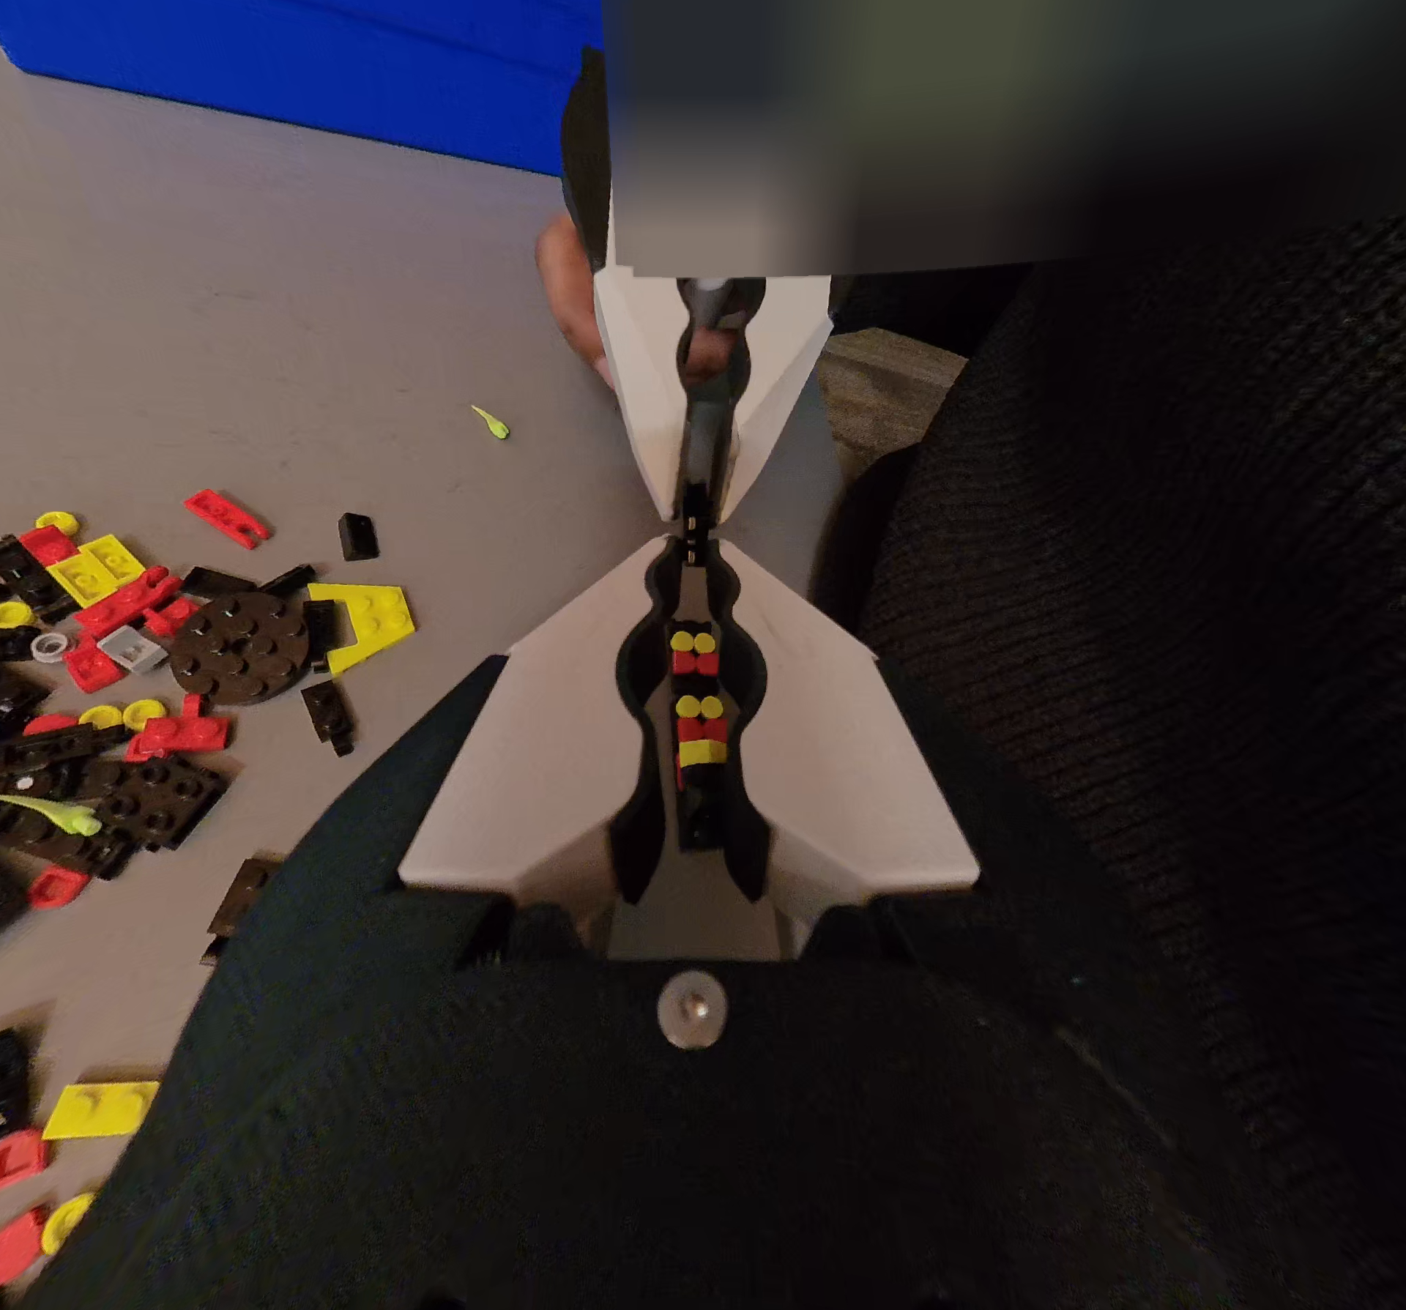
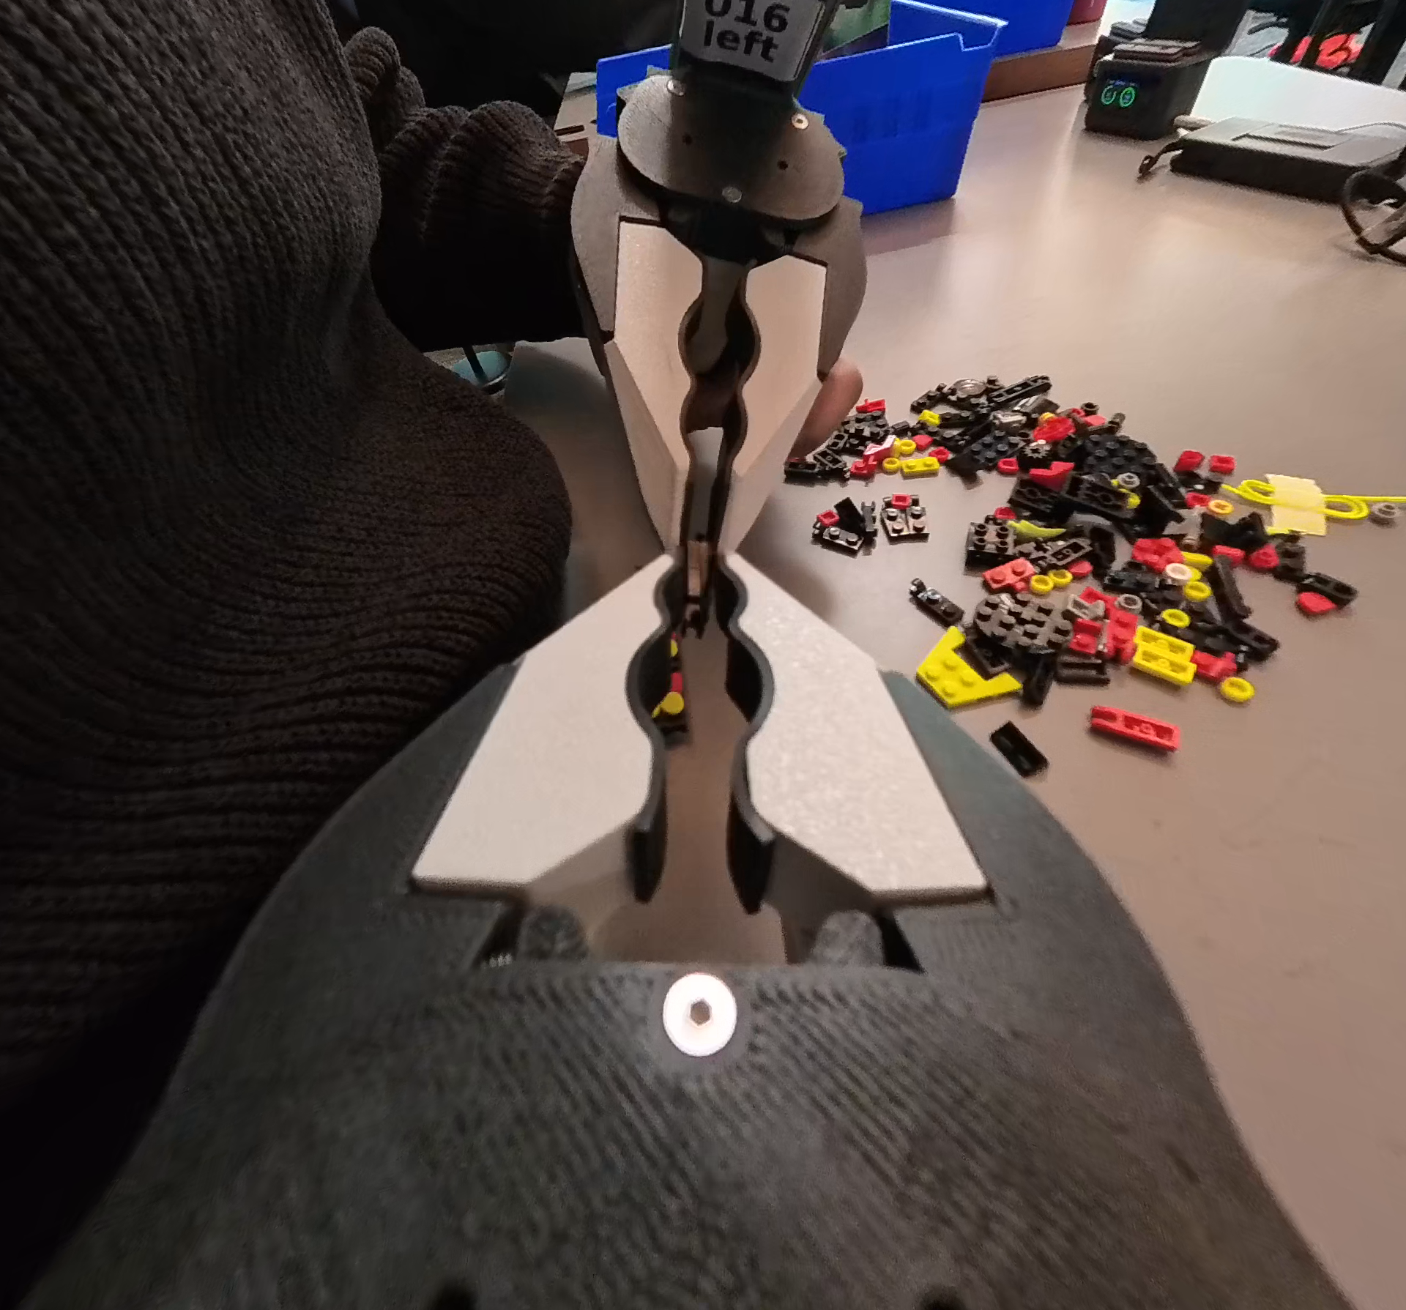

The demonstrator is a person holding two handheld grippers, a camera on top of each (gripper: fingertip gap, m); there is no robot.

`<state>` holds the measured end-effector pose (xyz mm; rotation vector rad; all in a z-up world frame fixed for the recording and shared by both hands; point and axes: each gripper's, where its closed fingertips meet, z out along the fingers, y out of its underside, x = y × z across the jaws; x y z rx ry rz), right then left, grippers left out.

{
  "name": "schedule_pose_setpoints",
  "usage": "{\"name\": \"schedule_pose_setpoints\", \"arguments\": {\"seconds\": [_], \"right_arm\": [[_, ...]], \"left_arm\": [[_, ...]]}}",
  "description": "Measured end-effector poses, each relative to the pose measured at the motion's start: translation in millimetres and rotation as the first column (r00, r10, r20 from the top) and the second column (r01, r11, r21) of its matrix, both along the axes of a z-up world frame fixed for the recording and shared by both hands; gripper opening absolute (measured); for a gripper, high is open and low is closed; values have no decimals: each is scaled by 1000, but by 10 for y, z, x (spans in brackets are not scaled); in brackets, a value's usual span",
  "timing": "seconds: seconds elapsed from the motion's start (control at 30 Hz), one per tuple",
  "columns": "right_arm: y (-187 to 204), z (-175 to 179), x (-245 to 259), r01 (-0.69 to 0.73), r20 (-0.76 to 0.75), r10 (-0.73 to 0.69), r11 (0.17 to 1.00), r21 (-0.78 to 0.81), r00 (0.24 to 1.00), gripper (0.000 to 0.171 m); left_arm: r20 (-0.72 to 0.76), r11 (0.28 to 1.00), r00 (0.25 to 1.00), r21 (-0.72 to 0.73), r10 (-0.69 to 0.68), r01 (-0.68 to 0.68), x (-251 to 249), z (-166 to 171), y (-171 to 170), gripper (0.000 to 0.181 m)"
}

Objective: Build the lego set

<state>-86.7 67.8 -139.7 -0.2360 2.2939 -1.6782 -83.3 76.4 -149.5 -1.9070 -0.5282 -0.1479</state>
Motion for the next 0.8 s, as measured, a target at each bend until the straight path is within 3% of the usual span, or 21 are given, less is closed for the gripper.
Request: {"name": "schedule_pose_setpoints", "arguments": {"seconds": [0.57, 0.73, 0.8], "right_arm": [[-2, 35, 13, -15, -8, 15, 1000, 20, 1000, 5], [-28, 129, -147, 68, 115, -64, 997, -30, 991, 5], [-31, 166, -223, 104, 148, -95, 993, -52, 984, 5]], "left_arm": [[-2, 1000, 1000, 24, -3, 3, 10, 42, 1, 5], [-8, 993, 996, 81, 92, -91, -144, 138, -43, 5], [-14, 990, 993, 82, 115, -114, -184, 138, -65, 14]]}}
